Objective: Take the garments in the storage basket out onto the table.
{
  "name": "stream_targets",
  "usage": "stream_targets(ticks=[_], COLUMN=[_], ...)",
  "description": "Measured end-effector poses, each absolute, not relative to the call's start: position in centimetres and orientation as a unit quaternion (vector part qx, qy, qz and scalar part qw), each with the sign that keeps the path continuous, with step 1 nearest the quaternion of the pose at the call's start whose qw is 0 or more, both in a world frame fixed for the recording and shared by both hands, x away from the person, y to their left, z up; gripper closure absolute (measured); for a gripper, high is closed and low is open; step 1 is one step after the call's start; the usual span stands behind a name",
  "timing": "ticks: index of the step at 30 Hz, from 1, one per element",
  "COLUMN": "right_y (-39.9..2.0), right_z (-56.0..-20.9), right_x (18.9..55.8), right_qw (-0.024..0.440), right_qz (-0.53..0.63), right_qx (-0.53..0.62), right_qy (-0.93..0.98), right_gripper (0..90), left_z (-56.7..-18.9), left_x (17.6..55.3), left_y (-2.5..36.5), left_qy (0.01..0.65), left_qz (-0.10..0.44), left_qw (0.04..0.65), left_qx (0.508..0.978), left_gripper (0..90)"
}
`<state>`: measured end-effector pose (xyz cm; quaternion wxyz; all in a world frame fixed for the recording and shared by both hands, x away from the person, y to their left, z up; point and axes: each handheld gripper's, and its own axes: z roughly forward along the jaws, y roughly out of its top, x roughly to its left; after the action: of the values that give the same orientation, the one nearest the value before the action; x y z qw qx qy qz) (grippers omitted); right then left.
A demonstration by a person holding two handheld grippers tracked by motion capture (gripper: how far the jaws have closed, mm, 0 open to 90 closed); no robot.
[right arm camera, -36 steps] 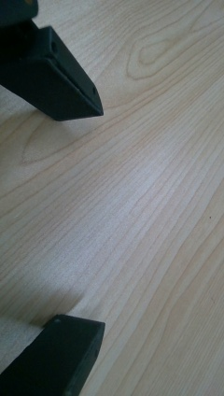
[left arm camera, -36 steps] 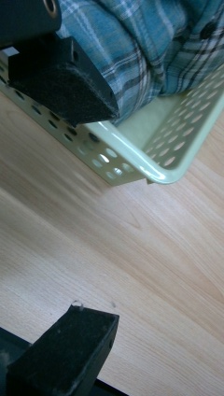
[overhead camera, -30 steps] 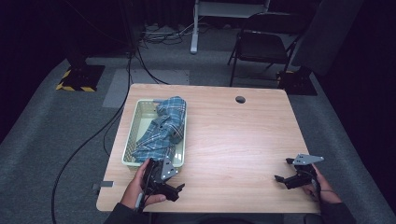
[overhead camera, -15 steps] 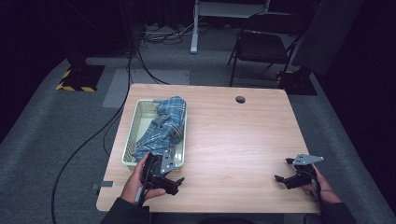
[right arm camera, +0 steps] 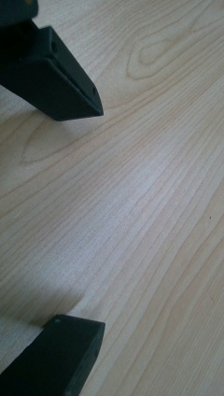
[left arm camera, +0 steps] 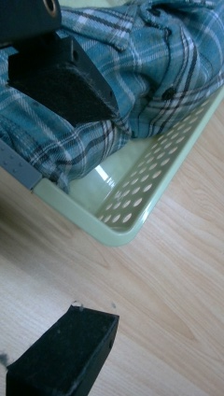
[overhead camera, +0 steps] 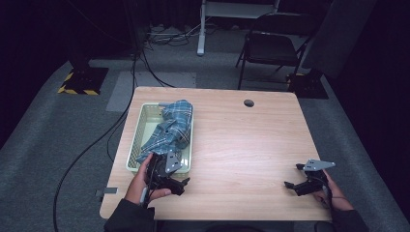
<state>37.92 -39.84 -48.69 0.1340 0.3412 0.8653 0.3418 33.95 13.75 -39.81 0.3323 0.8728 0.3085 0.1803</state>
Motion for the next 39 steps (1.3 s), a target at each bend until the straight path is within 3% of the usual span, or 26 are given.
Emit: stream_targets(ticks=[39], right_y=[-39.8], right_z=[-48.7], right_x=[37.9], right_qw=[0.134], right_qz=[0.342], right_qx=[0.341], right_qy=[0.865], right_gripper=[0.3], left_z=[-39.8], left_x=[38.6], left_y=[15.0], left_qy=[0.356], left_qz=[0.208], left_qw=[0.305], left_qx=[0.859], left_gripper=[3.2])
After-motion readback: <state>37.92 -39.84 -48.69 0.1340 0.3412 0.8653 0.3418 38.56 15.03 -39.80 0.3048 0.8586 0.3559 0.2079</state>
